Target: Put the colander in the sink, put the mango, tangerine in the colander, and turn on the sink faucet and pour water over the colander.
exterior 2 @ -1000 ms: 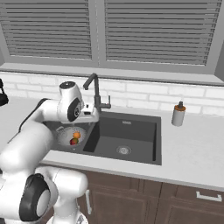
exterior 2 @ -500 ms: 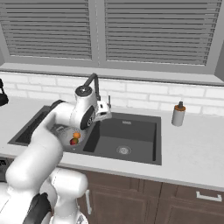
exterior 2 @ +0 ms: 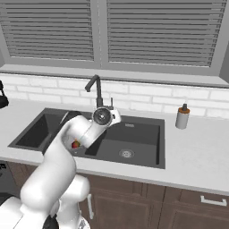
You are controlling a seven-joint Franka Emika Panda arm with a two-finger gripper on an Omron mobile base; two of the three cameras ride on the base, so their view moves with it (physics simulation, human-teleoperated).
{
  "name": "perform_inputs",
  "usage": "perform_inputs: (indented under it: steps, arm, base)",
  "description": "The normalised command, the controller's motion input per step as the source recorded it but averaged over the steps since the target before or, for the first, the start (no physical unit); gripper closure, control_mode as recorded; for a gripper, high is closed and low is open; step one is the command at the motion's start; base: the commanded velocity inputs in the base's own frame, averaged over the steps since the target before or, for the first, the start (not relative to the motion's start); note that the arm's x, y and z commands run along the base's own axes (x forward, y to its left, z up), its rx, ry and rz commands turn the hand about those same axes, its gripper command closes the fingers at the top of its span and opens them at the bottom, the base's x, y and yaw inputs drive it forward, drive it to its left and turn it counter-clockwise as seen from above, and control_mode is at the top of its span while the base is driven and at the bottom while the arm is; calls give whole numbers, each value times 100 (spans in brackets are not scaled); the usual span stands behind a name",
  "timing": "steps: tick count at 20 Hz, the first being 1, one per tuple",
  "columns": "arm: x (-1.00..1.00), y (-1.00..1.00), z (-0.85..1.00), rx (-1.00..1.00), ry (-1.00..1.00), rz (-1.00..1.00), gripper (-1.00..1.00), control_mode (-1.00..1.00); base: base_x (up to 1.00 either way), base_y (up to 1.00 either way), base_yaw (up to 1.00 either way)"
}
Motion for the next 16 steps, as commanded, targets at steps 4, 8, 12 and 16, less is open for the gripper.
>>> perform_inputs:
  steps: [4,8,12,16]
  arm:
    - [45,-4,17,14,-20,0,-100,-100]
    - [42,-6,24,10,-24,0,-100,-100]
    - [30,0,29,2,-17,2,-100,-100]
    - [3,-2,14,-1,-26,12,-100,-100]
  base:
    - [0,0,0]
    - [0,0,0]
    - [0,0,0]
    - [0,0,0]
